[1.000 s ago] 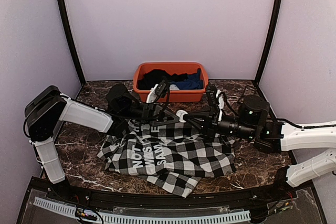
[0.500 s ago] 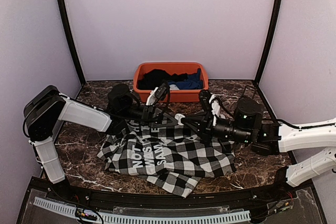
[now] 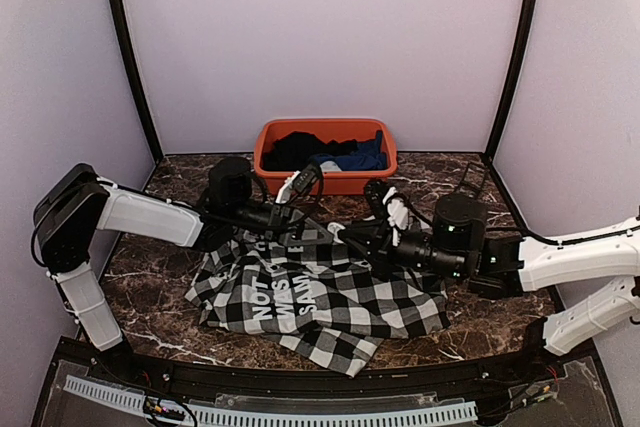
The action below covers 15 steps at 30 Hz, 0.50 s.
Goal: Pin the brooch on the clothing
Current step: Open the brooch.
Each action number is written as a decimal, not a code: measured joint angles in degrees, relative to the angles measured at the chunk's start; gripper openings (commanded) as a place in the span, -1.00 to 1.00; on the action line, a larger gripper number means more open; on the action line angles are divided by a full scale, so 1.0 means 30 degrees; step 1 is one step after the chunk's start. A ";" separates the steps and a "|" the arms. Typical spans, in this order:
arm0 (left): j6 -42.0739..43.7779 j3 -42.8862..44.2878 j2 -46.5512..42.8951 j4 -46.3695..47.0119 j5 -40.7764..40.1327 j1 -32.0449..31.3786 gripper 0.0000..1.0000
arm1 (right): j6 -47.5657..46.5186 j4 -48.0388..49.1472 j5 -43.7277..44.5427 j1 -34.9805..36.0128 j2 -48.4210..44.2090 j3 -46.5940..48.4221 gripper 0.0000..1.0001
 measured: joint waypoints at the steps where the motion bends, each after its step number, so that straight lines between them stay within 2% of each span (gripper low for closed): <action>1: 0.0328 0.0000 -0.0102 -0.0612 -0.0095 0.0022 -0.99 | -0.0029 -0.0007 0.0058 0.0022 0.0124 0.0036 -1.00; 12: 0.1188 0.0000 -0.0211 -0.3570 -0.0583 0.0197 -0.98 | -0.0124 -0.0015 0.0510 0.0146 0.1260 0.0168 -1.00; 14: 0.1202 -0.0007 -0.0211 -0.3759 -0.0612 0.0219 -0.96 | -0.0073 -0.0007 0.0517 0.0146 0.1370 0.0182 -1.00; 15: 0.1195 -0.0015 -0.0211 -0.3825 -0.0619 0.0226 -0.86 | -0.0066 0.0000 0.0517 0.0146 0.1406 0.0182 -1.00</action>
